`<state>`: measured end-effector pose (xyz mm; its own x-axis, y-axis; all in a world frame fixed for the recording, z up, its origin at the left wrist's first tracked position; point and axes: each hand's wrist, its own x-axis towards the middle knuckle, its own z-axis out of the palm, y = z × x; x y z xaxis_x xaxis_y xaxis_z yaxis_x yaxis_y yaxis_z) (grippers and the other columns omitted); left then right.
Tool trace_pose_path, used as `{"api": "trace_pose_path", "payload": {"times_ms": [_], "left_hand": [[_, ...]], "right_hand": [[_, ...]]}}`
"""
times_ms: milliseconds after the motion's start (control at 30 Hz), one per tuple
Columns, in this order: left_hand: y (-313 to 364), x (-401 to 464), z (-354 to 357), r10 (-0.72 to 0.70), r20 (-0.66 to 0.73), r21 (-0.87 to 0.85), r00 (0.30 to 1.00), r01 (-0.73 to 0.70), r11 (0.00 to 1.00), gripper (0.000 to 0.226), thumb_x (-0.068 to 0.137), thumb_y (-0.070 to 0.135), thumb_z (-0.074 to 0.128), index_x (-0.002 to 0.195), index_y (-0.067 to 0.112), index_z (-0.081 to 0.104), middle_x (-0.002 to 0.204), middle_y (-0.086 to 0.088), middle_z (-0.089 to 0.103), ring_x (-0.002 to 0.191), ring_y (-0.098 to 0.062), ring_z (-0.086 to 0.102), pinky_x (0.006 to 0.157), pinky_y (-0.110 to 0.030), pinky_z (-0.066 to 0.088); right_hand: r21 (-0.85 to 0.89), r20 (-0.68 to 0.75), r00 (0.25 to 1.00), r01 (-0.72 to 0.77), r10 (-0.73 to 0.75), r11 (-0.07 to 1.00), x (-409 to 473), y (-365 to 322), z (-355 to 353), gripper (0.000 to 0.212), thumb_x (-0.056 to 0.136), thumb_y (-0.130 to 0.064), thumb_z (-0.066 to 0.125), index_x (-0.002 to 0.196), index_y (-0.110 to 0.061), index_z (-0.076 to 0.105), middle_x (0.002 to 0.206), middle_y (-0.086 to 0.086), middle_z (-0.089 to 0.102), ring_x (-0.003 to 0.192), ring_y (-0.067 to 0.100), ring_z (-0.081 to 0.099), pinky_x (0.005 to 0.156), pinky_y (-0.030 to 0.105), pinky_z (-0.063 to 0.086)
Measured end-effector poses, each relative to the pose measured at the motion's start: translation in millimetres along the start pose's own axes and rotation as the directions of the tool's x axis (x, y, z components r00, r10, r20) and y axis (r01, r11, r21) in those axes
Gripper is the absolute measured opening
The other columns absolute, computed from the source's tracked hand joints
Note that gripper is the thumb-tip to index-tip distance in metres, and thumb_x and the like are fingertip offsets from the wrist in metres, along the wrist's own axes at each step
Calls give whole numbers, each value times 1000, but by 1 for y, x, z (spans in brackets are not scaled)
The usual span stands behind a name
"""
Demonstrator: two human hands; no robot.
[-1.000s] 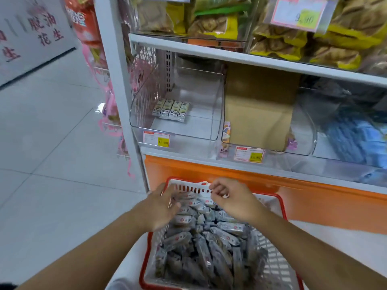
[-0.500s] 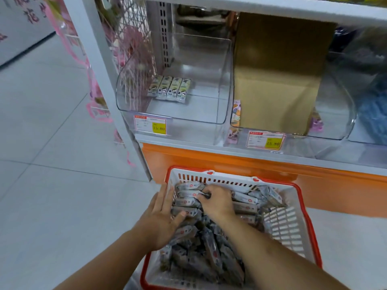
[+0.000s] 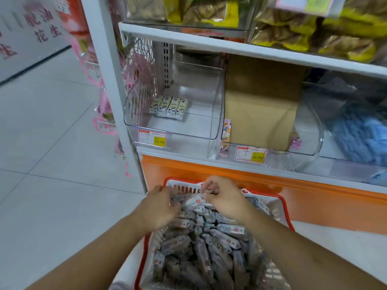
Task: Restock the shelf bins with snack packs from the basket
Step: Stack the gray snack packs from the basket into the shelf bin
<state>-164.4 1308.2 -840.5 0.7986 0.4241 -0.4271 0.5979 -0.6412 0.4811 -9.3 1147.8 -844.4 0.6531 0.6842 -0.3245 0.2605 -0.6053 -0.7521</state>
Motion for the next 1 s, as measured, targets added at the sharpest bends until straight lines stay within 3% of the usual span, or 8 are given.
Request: {"api": "trace_pose_path", "payload": {"times_ms": [67,167,300,467,633,733,867,1000], "left_hand": [[17,-4,-32,57,21,-118,998,-54,992,43,99,47,60,134,22,58,133,4,62,121,-19,60,103,-34,49],[37,-21,-76,176,133,-288,975,-132,949,54,81,59,75,125,30,65,123,16,69,117,-8,64,107,-37,49],[52,-50,-104,338,163,-418,927,-245,875,36,82,34,84,114,22,74,111,9,77,106,-9,70,100,-36,53],[61,-60,-110,220,-49,-582,974,-207,786,30,81,37,87,102,19,75,96,-1,77,71,-3,67,64,-21,47],[67,-57,-109,67,-195,-685,978,-185,704,39,77,42,87,102,18,68,82,2,66,59,2,58,49,-11,40],[69,-55,-116,78,-203,-687,976,-199,699,41,77,45,87,102,18,69,81,5,70,64,-2,64,54,-17,48],[57,-50,-131,161,-117,-703,980,-196,684,66,74,52,89,130,30,62,102,5,77,101,-13,74,99,-42,56],[46,-46,-143,270,-53,-676,961,-234,699,101,71,23,95,147,56,37,110,5,71,102,-18,74,90,-33,56]], "right_hand": [[31,73,995,64,-66,997,-12,-26,-26,21,95,-9,74,104,-27,67,112,-11,67,112,6,63,100,33,51],[115,134,969,192,-206,975,-29,-61,-55,34,93,9,69,111,-20,66,118,-3,66,117,6,63,97,29,54],[163,90,924,355,-372,921,-47,-94,-76,47,89,18,63,112,-23,68,122,3,66,120,10,62,101,35,54],[-58,-75,869,486,-489,872,-64,-112,-79,62,91,2,67,133,-42,56,147,-16,44,138,4,45,108,29,47],[-236,-4,854,505,-520,830,-61,-126,-67,75,85,-42,83,147,-43,41,150,-27,32,147,3,32,116,31,35],[-236,-29,883,450,-469,862,-58,-134,-63,79,84,-46,84,148,-48,37,146,-34,32,140,-6,32,113,24,33],[-171,-60,900,418,-433,892,-53,-140,-67,75,86,-43,84,144,-57,38,147,-37,37,135,-6,41,108,27,40],[-125,-42,904,418,-426,900,-48,-141,-70,75,86,-38,84,142,-61,39,149,-33,42,135,-3,44,112,37,43]]}}
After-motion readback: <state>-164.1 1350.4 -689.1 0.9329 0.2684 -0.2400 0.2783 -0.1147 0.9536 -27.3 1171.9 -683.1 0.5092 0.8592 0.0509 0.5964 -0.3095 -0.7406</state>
